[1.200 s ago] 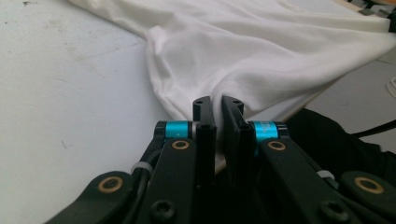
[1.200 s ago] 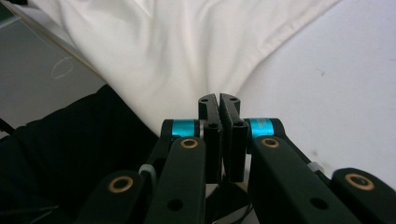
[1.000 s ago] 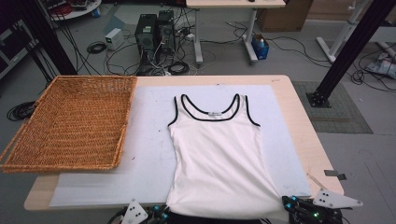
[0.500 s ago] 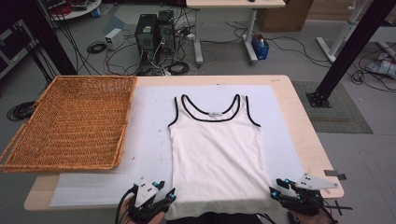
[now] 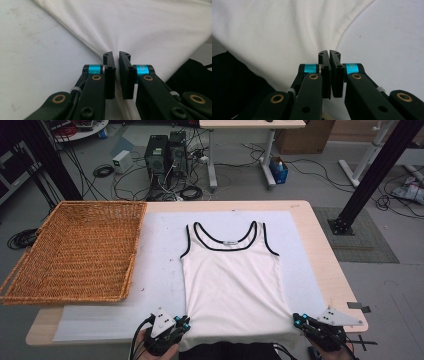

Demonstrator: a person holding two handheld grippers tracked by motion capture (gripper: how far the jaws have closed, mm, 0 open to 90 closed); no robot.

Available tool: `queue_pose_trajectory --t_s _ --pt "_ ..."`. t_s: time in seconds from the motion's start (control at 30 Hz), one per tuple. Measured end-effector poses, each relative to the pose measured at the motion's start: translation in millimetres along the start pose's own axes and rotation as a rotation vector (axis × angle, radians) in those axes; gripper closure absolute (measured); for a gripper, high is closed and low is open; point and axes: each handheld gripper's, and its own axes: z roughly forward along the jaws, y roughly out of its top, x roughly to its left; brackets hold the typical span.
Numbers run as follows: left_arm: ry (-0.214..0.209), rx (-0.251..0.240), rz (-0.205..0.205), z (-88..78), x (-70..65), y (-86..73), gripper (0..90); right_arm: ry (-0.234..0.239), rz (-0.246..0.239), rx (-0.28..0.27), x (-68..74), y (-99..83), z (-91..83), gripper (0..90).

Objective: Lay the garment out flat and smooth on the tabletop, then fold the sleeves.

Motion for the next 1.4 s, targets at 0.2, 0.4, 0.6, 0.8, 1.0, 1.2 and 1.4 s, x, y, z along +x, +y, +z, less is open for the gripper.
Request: queue_pose_trajectory --t_s 0.2,0.4,0.6,0.8,1.0,1.2,1.4 --pt "-0.023 -0.004 -0.014 -10.9 -2.4 -7.2 83.0 0.005 0.005 0.010 1.1 -9.2 -13.7 88.5" --pt "-0.006 -0.087 -0.020 -10.7 4.7 12.2 49.7 0.028 0.038 -0.010 -1.3 3.7 -12.1 36.1" --pt "0.005 -0.100 0.017 0.9 13.5 39.5 35.9 0.064 0.065 -0.012 -10.9 26.8 3.7 11.8" --pt "0.015 -0.099 0.020 8.1 22.3 56.9 33.3 0.078 0.039 -0.020 -14.3 43.5 14.3 11.7" --pt "0.017 -0.109 0.040 6.6 25.9 63.4 33.1 0.080 0.016 -0.033 -13.0 51.1 20.8 11.7" --pt "0.017 -0.100 0.043 8.2 28.5 64.3 33.1 0.071 0.012 -0.025 -13.4 51.2 23.2 11.8" --pt "0.017 -0.103 0.051 15.2 30.2 73.8 33.1 0.065 0.015 -0.025 -17.7 50.3 23.3 11.8"
